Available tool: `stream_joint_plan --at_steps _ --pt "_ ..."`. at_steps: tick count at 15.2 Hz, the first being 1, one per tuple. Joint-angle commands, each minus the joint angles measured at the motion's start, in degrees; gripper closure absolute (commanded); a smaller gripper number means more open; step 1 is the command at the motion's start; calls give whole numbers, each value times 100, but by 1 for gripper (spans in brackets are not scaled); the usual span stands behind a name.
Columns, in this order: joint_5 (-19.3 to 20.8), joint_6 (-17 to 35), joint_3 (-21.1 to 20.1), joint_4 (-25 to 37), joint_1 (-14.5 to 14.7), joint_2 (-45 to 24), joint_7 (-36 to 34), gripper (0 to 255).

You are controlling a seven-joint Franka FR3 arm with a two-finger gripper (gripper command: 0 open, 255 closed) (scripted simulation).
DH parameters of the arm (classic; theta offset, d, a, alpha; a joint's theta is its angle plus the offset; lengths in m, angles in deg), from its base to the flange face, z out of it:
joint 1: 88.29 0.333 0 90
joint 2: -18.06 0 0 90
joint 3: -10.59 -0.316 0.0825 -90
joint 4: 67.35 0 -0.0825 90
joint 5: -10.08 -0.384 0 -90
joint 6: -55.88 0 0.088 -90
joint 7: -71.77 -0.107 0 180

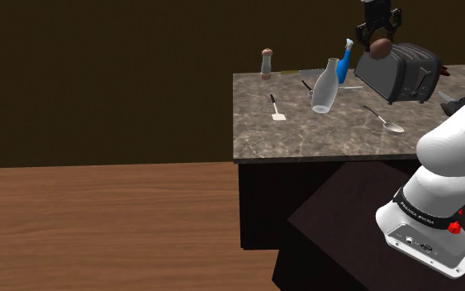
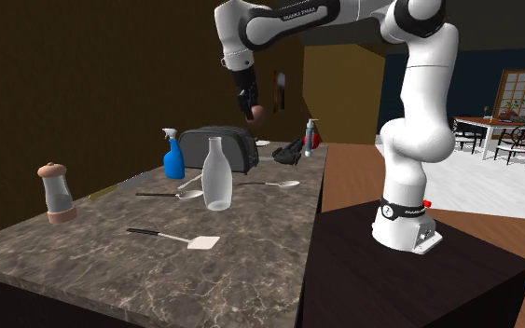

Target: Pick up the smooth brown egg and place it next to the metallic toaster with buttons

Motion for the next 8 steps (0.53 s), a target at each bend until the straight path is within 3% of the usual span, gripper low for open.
stream_joint_plan --at_steps 1,8 --pt "48 112 165 77 -144 -72 291 255" --pt "116 508 686 338 -619 -360 1200 255"
